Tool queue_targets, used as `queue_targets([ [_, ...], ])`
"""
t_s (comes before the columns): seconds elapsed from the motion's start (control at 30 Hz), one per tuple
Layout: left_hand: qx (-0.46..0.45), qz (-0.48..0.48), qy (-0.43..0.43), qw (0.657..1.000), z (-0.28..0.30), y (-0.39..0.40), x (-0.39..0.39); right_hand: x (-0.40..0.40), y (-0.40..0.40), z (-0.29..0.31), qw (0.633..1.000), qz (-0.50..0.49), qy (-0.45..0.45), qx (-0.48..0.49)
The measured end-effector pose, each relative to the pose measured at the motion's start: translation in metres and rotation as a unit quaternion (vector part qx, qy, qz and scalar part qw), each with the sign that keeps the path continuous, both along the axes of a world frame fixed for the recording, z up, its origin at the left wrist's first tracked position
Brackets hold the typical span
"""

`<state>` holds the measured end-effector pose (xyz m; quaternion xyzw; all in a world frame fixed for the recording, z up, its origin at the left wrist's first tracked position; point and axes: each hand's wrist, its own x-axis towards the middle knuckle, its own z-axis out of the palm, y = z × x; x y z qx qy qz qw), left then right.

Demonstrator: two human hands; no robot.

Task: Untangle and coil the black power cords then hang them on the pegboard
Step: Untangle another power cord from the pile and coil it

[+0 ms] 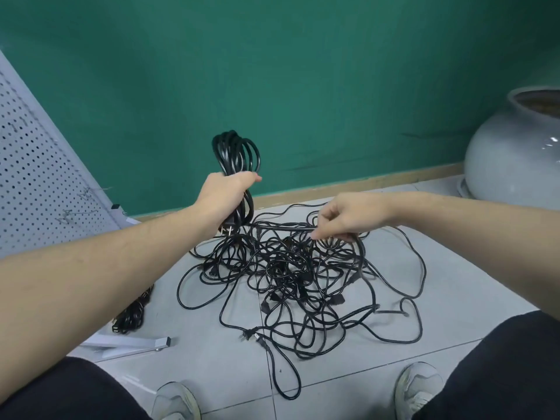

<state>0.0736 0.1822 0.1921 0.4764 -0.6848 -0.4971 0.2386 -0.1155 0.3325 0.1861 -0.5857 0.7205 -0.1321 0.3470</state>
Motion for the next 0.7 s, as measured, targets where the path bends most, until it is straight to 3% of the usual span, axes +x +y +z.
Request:
queue_targets([
  [0.1,-0.017,-0.081,-0.073,0.994,-0.003,0.008,0.001,0.000,-0.001,0.008,0.995,-0.056,-0.057,-0.059],
  [0.27,0.004,-0.137,-0.097,0.986,0.001,0.022,-0.001,-0.001,-0.005,0.015,0.965,-0.175,-0.096,-0.169],
  [0.4,0.001,-0.208,-0.086,0.974,0.009,0.029,-0.003,0.000,-0.005,0.015,0.952,-0.228,-0.120,-0.165],
  [0.5,-0.026,-0.279,-0.161,0.946,0.014,0.034,-0.005,0.004,-0.005,0.015,0.960,-0.214,-0.097,-0.150],
  [0.6,-0.018,-0.288,-0.182,0.940,0.009,0.038,-0.006,0.001,-0.007,0.017,0.947,-0.184,-0.197,-0.174],
  [0.7,-0.005,-0.239,-0.127,0.963,0.006,0.037,-0.005,0.005,-0.008,0.021,0.912,-0.178,-0.303,-0.212],
])
